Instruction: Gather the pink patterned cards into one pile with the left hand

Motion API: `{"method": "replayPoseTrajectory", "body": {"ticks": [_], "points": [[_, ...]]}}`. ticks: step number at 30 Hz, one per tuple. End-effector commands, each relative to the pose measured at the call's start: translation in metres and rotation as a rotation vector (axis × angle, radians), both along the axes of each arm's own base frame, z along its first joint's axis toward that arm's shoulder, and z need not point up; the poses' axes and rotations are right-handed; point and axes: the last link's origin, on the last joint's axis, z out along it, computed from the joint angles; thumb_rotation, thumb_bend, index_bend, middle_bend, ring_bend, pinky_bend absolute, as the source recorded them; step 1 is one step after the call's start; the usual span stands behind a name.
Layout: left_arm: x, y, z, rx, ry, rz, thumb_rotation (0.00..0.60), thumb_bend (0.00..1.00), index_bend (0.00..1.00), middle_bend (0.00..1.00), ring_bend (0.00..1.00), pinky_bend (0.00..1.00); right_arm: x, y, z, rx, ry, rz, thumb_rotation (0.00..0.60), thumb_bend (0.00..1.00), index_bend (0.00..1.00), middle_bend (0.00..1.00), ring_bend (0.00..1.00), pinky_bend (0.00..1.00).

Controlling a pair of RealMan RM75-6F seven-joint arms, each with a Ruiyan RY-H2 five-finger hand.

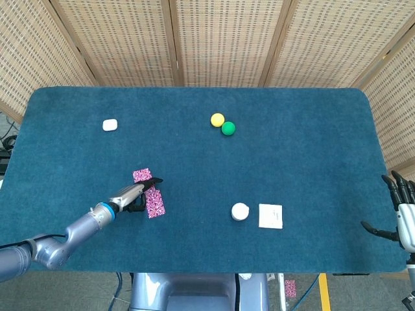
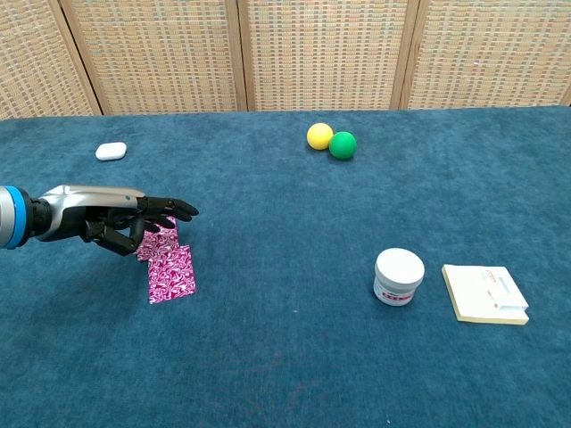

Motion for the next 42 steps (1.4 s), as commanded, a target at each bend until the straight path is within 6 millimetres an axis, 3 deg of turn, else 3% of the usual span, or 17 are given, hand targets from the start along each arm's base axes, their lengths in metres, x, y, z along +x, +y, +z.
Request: {"method": "replayPoseTrajectory", "body": {"ticks": [1, 17, 42], "points": [[-0.001, 0.001, 0.000, -0.004, 0.001, 0.013, 0.600, 1.00, 0.00, 0.00, 0.00, 0.00, 0.000, 0.000, 0.000, 0.001, -0.001, 0.001, 0.600, 0.00, 0.00, 0.00, 0.00, 0.00], [-0.012, 0.004, 0.001, -0.010, 0.036, 0.035, 0.600, 1.00, 0.00, 0.00, 0.00, 0.00, 0.000, 0.000, 0.000, 0.003, -0.006, -0.001, 0.600, 0.00, 0.00, 0.00, 0.00, 0.00], [-0.077, 0.006, 0.040, 0.049, 0.156, 0.158, 0.600, 1.00, 0.00, 0.00, 0.00, 0.00, 0.000, 0.000, 0.000, 0.005, -0.005, -0.003, 0.600, 0.00, 0.00, 0.00, 0.00, 0.00]]}}
